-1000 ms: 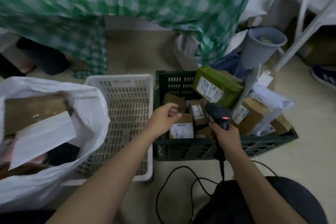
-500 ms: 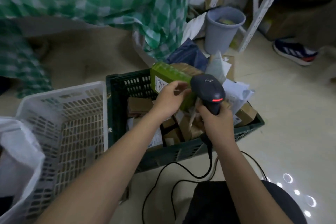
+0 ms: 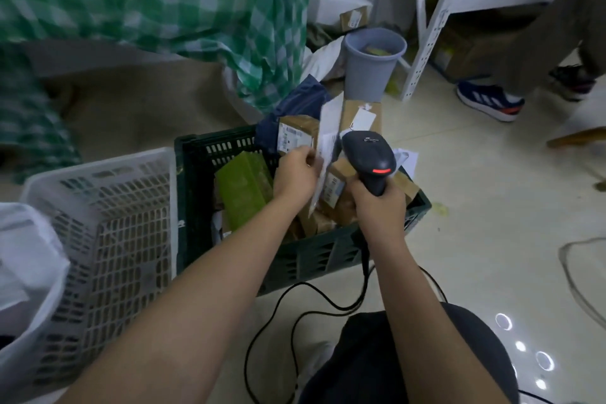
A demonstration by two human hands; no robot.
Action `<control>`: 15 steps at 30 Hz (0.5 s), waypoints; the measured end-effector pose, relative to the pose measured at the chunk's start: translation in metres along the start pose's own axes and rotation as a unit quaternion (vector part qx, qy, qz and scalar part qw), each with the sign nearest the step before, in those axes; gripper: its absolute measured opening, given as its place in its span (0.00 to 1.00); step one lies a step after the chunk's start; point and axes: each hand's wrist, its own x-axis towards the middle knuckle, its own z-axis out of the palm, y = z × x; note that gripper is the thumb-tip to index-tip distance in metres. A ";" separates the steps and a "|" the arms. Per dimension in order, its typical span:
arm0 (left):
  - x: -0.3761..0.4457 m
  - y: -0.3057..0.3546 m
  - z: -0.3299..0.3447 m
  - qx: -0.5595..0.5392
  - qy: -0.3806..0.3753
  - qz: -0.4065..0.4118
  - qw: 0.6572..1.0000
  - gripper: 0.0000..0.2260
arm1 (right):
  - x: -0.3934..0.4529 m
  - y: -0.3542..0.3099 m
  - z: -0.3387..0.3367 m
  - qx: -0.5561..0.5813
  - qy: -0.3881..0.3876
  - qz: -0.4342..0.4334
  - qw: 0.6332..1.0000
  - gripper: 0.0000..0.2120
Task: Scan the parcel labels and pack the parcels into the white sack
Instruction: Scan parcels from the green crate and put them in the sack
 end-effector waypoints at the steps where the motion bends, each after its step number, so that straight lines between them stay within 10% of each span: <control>1: -0.004 -0.004 -0.008 -0.023 0.010 -0.016 1.000 0.07 | -0.002 -0.001 0.000 0.003 -0.005 -0.002 1.000 0.07; 15: -0.108 -0.148 -0.171 -0.234 0.114 -0.203 0.944 0.07 | -0.064 0.009 0.086 -0.086 -0.250 0.020 0.964 0.05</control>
